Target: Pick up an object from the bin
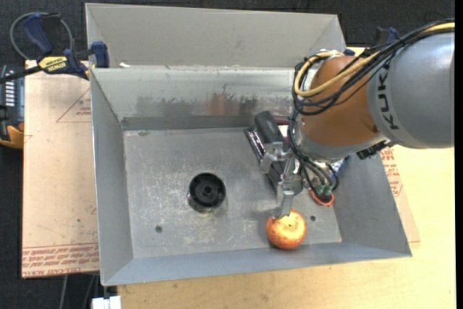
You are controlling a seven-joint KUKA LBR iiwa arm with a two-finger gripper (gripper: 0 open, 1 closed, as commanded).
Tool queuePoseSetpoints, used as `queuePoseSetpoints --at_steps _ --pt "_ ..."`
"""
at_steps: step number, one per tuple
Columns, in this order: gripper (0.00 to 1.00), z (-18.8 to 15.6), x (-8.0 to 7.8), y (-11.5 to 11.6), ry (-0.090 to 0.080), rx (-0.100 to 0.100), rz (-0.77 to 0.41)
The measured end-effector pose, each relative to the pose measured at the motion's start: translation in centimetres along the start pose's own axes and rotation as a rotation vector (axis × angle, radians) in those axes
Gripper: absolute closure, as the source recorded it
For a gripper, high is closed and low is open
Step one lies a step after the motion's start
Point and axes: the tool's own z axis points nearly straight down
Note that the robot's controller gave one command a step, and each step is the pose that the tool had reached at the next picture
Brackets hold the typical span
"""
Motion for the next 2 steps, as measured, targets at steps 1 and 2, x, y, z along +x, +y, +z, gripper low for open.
queuePoseSetpoints --at_steps 1,2 --pt "0.00 -0.2 0.1 -0.1 -0.002 0.000 -0.019" --pt "0.00 2.0 -1.8 3.5 -0.003 -0.001 -0.167"
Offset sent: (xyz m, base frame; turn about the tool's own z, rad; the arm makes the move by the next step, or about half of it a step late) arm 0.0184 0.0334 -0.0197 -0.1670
